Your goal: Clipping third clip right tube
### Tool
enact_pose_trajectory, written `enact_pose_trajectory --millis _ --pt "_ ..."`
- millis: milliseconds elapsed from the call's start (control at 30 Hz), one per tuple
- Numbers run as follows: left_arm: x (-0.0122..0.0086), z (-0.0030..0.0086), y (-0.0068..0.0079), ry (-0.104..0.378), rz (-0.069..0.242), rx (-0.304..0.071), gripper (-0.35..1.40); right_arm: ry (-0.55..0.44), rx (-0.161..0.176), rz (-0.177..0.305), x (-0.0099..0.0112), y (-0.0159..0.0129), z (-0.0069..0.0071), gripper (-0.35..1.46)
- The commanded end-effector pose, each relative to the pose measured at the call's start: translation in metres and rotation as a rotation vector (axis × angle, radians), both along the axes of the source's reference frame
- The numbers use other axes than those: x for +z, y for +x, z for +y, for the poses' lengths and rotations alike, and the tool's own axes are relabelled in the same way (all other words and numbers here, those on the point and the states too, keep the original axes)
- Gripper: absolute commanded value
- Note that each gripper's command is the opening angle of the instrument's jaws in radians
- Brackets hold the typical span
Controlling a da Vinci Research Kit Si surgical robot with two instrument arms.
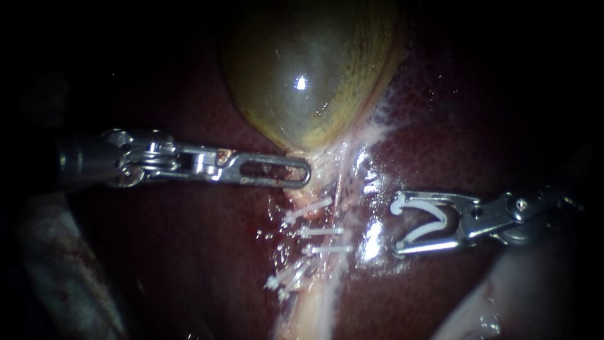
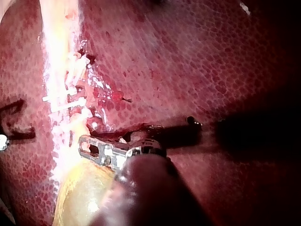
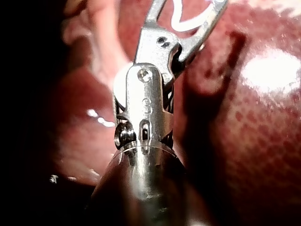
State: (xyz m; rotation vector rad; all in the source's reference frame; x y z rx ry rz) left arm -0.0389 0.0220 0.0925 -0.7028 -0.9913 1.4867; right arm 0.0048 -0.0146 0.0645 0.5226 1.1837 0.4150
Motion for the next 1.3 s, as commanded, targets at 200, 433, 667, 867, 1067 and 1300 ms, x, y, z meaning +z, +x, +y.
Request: enact_pose_trajectory --millis 200,433,667,867,1067,1300 --pt "0.0000 0.0000 0.0000 0.000 0.001 0.000 -0.35 0.022 0.008 -0.003 0.0000 0.0001 0.0000 0.56" --pt "-0.0001 0.0000 0.0001 0.000 0.001 0.000 -0.35 0.100 0.037 -0.012 0.0001 0.0007 -0.0001 0.57" --pt "-0.0006 0.0001 0.0007 0.003 -0.003 0.003 -0.35 0.184 0.071 -0.023 0.0003 0.0019 -0.0002 0.58" --pt "-0.0018 0.0005 0.0014 0.011 -0.009 0.009 -0.35 0.238 0.094 -0.029 0.0009 0.0028 -0.0002 0.58" --pt "-0.0034 0.0006 0.0019 0.016 -0.010 0.008 -0.35 0.292 0.116 -0.035 0.0019 0.0033 -0.0001 0.58" --pt "-0.0050 0.0005 0.0024 0.022 -0.013 0.010 -0.35 0.328 0.134 -0.039 0.0032 0.0043 -0.0001 0.57"
